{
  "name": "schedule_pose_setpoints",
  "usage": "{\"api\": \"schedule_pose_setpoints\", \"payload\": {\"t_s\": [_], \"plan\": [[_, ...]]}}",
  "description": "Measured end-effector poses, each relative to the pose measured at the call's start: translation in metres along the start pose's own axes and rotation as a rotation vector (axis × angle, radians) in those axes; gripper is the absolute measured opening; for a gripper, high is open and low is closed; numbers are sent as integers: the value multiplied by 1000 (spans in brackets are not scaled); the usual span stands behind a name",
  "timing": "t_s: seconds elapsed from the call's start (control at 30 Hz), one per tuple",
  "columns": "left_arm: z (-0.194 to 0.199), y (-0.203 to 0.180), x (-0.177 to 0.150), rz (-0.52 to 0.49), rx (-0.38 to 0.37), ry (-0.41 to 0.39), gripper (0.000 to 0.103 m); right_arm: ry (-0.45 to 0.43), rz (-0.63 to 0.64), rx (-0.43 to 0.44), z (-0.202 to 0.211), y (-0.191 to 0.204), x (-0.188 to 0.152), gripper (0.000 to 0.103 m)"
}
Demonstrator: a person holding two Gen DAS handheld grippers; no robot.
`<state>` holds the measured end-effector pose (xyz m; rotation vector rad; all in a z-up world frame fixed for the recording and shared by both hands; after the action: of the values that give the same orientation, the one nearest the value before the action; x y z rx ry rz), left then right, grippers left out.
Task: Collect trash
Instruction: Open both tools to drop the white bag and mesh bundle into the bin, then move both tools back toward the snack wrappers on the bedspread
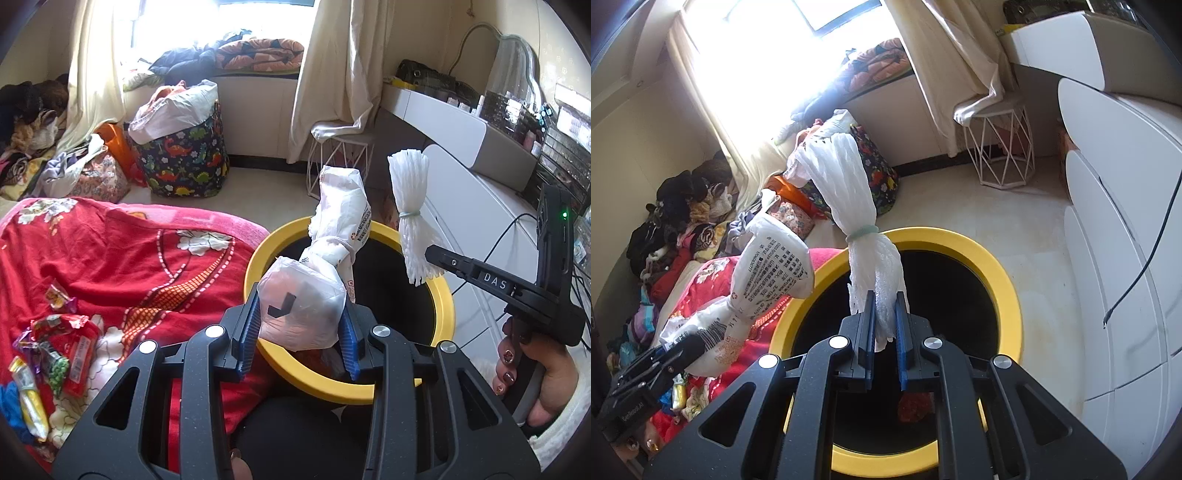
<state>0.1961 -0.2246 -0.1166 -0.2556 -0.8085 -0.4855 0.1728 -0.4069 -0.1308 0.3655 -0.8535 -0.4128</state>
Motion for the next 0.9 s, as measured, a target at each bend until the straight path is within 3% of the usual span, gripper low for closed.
{"api": "schedule_pose_setpoints", "payload": {"t_s": [0.17,0.23,0.3,0.4,0.9], "plan": [[-17,-4,-7,21,-21,28,36,34,-40,-20,-8,-15,-3,18],[-22,-2,-10,39,-27,41,53,29,-38,-48,-8,-18,-3,41],[-22,0,-11,57,-26,34,80,18,-43,-50,-7,-18,-2,45],[-18,6,-12,72,-5,17,92,12,-35,-62,-7,-18,-3,48],[29,49,3,108,121,-103,92,-64,93,8,6,33,-7,63]]}}
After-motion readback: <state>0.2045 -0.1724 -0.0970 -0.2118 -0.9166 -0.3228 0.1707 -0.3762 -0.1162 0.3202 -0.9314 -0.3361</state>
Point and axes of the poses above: each gripper's, at about its wrist camera, not at the fingertips, and z roughly against the way its jaws point, y to its left, x to its top, the point moved 9 cm from there along -z, roughly the way its jaws point, and after that the axes turned 6 degrees about -z, right-handed, at the moved point
